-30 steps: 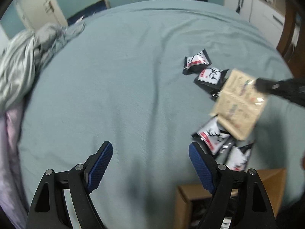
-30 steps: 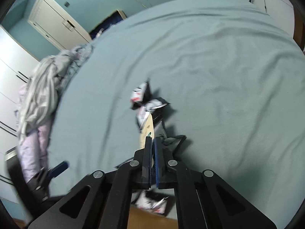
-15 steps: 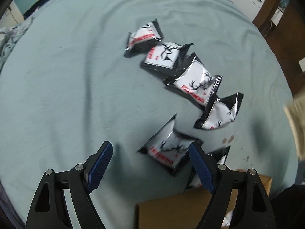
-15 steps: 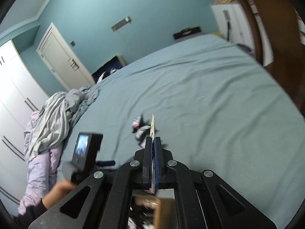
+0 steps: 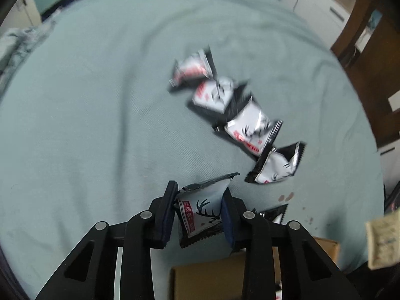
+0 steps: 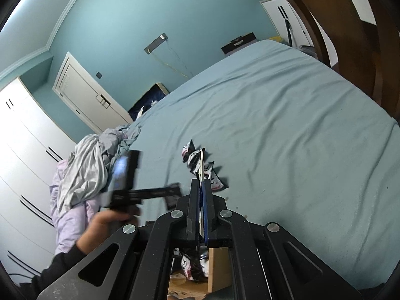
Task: Organize snacks
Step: 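Grasp the beige paper packet with the right tool while the left tool grasps a deer packet, then drop the beige packet into the box with the right tool while the left tool drops its deer packet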
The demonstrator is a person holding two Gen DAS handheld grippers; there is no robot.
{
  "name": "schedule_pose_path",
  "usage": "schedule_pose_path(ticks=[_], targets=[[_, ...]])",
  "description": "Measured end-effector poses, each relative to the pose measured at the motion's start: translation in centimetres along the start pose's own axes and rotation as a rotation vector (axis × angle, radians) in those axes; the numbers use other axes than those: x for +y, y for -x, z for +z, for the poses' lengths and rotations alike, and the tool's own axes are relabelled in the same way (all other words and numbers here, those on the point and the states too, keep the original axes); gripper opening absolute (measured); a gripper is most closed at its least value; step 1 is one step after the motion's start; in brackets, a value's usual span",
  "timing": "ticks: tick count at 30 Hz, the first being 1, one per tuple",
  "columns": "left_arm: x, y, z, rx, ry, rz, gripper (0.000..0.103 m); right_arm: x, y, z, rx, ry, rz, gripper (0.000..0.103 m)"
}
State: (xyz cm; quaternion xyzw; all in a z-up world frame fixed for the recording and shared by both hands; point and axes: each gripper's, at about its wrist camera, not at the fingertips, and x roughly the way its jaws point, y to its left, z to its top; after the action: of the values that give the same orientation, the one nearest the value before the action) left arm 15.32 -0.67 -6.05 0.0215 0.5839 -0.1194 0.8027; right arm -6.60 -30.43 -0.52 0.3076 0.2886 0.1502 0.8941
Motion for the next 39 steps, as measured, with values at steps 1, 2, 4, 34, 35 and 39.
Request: schedule_pose_path(ticks=[1, 2, 4, 34, 35, 39], targets=[[-0.2, 1.7, -0.8, -0.036, -0.002, 0.006, 0.031, 0.1, 0.0, 0.0, 0.000, 0.009, 0.007, 0.000], [-0.2, 3.1, -1.3, -0.066, -0.009, 0.010, 0.031, -0.1, 0.1, 0.2, 0.003, 0.018, 0.014, 0.000], [-0.5, 6.1, -2.8, -0.125, -0.035, 0.010, 0.031, 0.2, -0.3, 0.9, 0.010, 0.049, 0.030, 0.000], [-3.9, 10.7, -11.7, -0.279, -0.183, 0.222, 0.082, 5.5, -2.4, -0.1, 0.130, 0.452, 0.029, 0.000], [-3.6, 10.8, -11.6, -0.281, -0.170, 0.219, 0.082, 5.7, -2.4, -0.3, 0.129, 0.463, 0.040, 0.000], [-2.9, 10.6, -11.1, -0.284, -0.133, 0.187, 0.082, 5.7, -2.5, -1.0, 0.136, 0.497, 0.075, 0.000]])
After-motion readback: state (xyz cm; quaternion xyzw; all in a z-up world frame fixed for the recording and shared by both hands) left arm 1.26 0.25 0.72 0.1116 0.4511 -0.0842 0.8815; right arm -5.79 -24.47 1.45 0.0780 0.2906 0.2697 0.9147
